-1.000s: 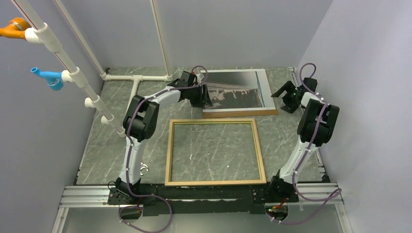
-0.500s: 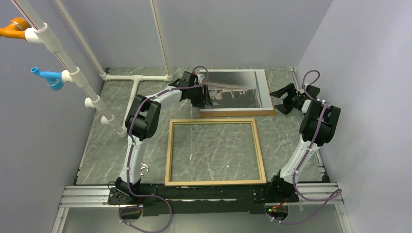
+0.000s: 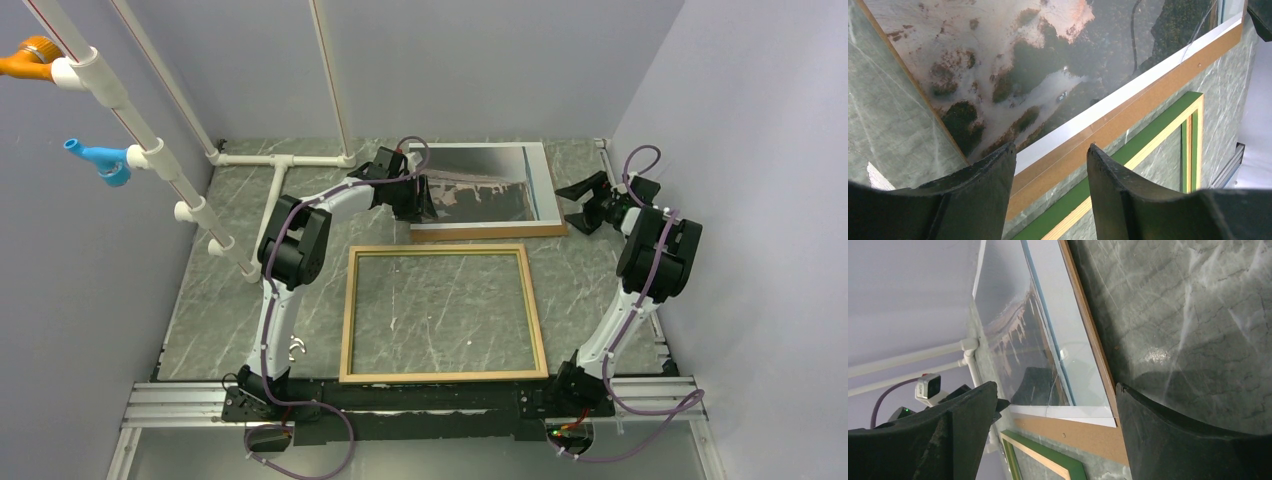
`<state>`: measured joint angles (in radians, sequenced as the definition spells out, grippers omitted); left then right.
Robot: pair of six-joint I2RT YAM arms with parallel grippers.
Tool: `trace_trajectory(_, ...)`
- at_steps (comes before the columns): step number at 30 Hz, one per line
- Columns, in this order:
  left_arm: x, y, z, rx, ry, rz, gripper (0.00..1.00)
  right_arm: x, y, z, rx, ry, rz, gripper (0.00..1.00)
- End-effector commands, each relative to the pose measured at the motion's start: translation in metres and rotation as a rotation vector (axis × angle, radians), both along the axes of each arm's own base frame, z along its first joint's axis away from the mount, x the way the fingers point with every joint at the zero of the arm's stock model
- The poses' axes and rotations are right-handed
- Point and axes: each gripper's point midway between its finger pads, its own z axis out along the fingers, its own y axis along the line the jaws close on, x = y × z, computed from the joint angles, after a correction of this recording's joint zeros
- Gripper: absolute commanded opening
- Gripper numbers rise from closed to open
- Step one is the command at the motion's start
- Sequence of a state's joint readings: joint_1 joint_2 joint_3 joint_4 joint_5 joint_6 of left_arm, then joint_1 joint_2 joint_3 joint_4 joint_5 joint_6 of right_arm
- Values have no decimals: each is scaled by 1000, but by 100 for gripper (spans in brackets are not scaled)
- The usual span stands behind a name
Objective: Put the photo into the frame
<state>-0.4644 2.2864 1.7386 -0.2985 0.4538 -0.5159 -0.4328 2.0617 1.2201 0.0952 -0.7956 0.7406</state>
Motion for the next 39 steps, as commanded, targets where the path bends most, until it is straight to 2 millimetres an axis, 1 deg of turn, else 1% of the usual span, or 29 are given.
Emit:
trace_trajectory(1,1,5,-2,57,-14,1,61,-4,6,26,-55,-42,35,90)
trace_trajectory(4,4,14,12,85,-48,23,66,-4,6,22,-89,-30,42,90)
trace_trajectory(6,8,20,20,85,-61,41,72,-7,11,16,-105,0,50,90)
trace_trajectory(8,9,25,26,62,-50,59,74,-6,12,12,-137,21,56,90)
trace_trajectory(10,12,35,30,45,-39,89,75,-6,12,8,-167,39,55,90)
trace_trajectory(12,15,45,31,41,-40,116,75,-7,11,6,-187,54,52,90)
trace_trajectory(14,16,54,29,46,-32,135,74,-7,11,5,-204,61,51,90)
trace_trajectory(18,17,64,20,43,-6,147,71,-8,14,2,-239,74,63,90)
trace_trajectory(21,16,61,17,2,8,132,68,-8,20,0,-251,82,78,90)
trace_trajectory(23,15,55,18,-34,14,115,66,-8,22,-2,-264,89,86,90)
trace_trajectory(30,14,34,34,-183,12,77,62,-11,34,-12,-305,122,120,90)
trace_trajectory(33,15,32,40,-207,-4,73,61,-13,37,-15,-314,131,130,91)
trace_trajectory(39,14,34,55,-221,-62,74,61,-17,41,-21,-309,140,138,91)
